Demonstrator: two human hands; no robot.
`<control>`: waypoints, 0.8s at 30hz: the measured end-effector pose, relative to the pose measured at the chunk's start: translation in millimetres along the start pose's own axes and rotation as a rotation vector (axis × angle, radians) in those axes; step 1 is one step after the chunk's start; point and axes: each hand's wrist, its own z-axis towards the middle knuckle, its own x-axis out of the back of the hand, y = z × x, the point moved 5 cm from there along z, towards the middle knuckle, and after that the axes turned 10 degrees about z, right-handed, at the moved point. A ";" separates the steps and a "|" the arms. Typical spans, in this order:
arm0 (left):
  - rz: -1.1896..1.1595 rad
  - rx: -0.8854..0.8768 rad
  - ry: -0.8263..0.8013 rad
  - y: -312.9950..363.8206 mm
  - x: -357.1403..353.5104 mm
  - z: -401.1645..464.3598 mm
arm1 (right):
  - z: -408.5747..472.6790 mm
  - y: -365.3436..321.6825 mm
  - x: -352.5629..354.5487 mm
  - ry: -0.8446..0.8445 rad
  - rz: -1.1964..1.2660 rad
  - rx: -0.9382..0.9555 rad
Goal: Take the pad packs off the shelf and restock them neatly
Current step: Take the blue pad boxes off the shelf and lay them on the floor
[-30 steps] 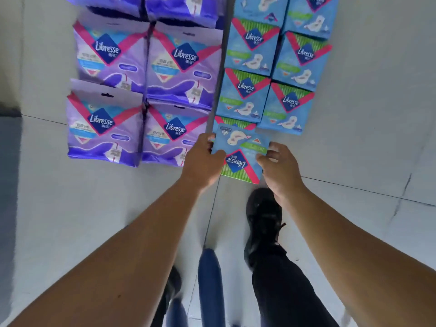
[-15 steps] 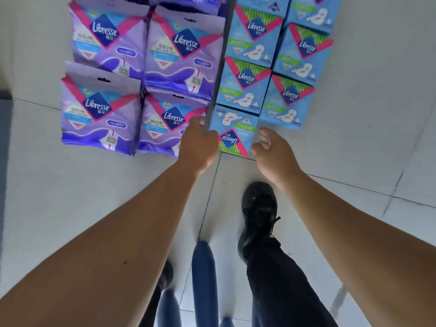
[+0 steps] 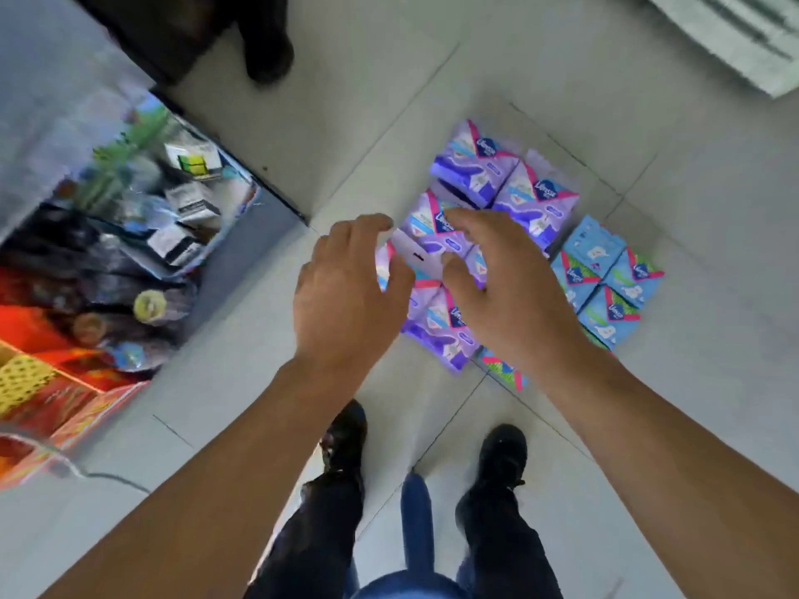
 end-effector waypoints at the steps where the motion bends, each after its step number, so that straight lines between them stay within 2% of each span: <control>1: 0.006 0.008 0.037 -4.6 15.4 4.1 | 7.8 -19.4 -1.3 0.004 -0.022 0.035; 5: 0.072 0.130 0.213 -68.4 108.8 21.2 | 55.1 -122.6 -47.9 -0.105 -0.107 0.260; 12: 0.131 0.413 0.391 -170.5 198.3 10.7 | 97.3 -236.6 -144.5 -0.311 -0.129 0.577; 17: 0.115 0.599 0.550 -238.8 245.5 -27.9 | 101.1 -298.3 -205.5 -0.439 -0.075 0.725; 24: 0.140 0.796 0.705 -339.6 308.6 -90.8 | 81.4 -372.4 -308.9 -0.587 -0.018 0.811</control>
